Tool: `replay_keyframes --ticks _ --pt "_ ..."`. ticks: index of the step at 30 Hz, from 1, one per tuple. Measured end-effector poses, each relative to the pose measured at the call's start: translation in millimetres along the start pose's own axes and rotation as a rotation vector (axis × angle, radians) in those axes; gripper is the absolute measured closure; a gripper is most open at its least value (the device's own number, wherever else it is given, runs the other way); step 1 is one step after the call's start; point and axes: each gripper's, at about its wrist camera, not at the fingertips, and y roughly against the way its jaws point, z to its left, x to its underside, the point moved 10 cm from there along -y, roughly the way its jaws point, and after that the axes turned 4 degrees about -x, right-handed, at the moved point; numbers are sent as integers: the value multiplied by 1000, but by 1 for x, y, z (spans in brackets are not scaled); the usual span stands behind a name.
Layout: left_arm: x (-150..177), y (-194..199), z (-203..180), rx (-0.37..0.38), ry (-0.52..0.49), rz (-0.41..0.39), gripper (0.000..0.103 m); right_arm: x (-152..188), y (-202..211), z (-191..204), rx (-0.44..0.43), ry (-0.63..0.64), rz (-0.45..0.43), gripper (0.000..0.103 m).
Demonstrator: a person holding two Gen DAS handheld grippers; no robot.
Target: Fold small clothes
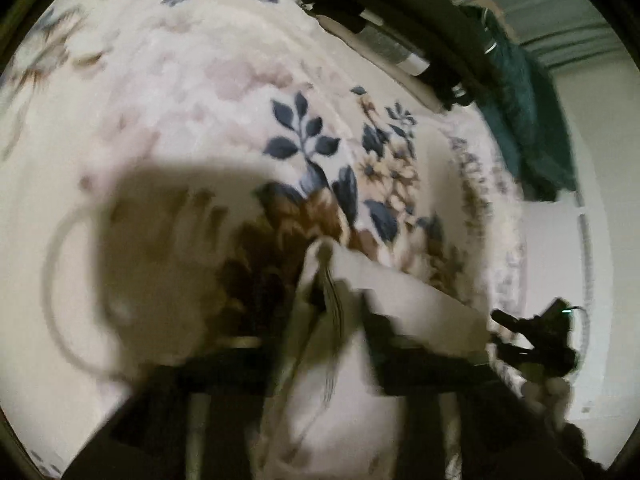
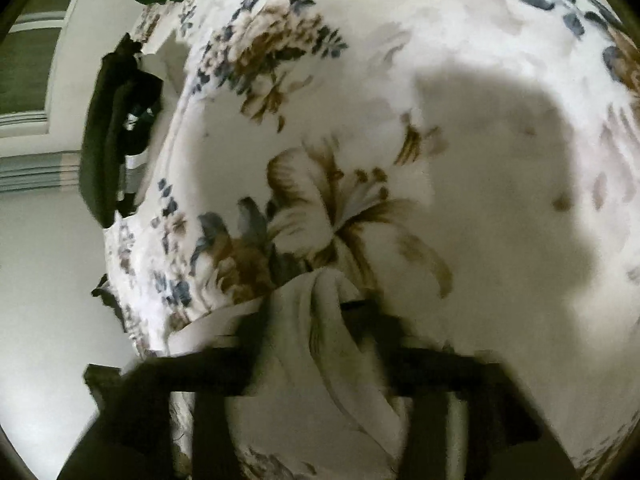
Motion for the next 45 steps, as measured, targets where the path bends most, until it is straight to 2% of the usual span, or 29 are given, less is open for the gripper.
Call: replay_keyframes --ticks 1,2,4,6,8,10,13,14,15,16,17,18,19,22,26,30,35,40,43,45 --pt "3 3 3 22 15 -7 36 2 3 -2 -13 12 7 31" --pt "9 6 9 48 43 -14 36 7 3 -2 -47 27 33 30" --pt "19 0 15 105 88 18 35 18 -3 -9 -82 36 100 14" --pt "27 -9 17 140 111 45 35 30 -11 -17 -109 44 154 13" --pt "35 -23 14 170 124 82 35 48 -29 -28 -138 40 248 13" --pt "39 -38 8 192 121 107 36 58 -40 -30 -178 40 286 13" --pt "37 -43 -7 217 100 105 35 60 -45 -23 -254 21 278 13" --pt "36 -43 -15 214 78 103 35 61 -45 -19 -281 17 276 16" --pt "36 -43 -20 214 60 93 38 63 -47 -15 -294 23 275 30" --pt "35 -42 -26 198 35 76 46 67 -49 -13 -290 33 279 42" --pt "34 -42 -28 187 23 70 62 73 -53 -11 -267 47 291 66" --pt "34 -43 -32 168 3 74 91 75 -55 -11 -250 54 289 74" --pt "34 -42 -31 151 -5 73 91 77 -54 -10 -238 54 275 78" --pt "25 -27 -39 118 -21 39 92 78 -41 3 -228 45 231 80" --pt "14 -4 -55 113 -47 40 92 81 -9 48 -204 88 196 81" --pt "-23 34 -78 117 -81 13 92 64 26 113 -193 152 161 81" --pt "-107 87 -119 128 -152 -73 92 15 55 196 -214 222 97 81" --pt "-214 110 -155 102 -198 -172 91 -70 51 299 -243 294 35 81" --pt "-284 102 -165 72 -210 -225 91 -125 31 347 -242 333 19 81" --pt "-319 91 -162 59 -199 -245 91 -159 14 371 -226 357 12 81"
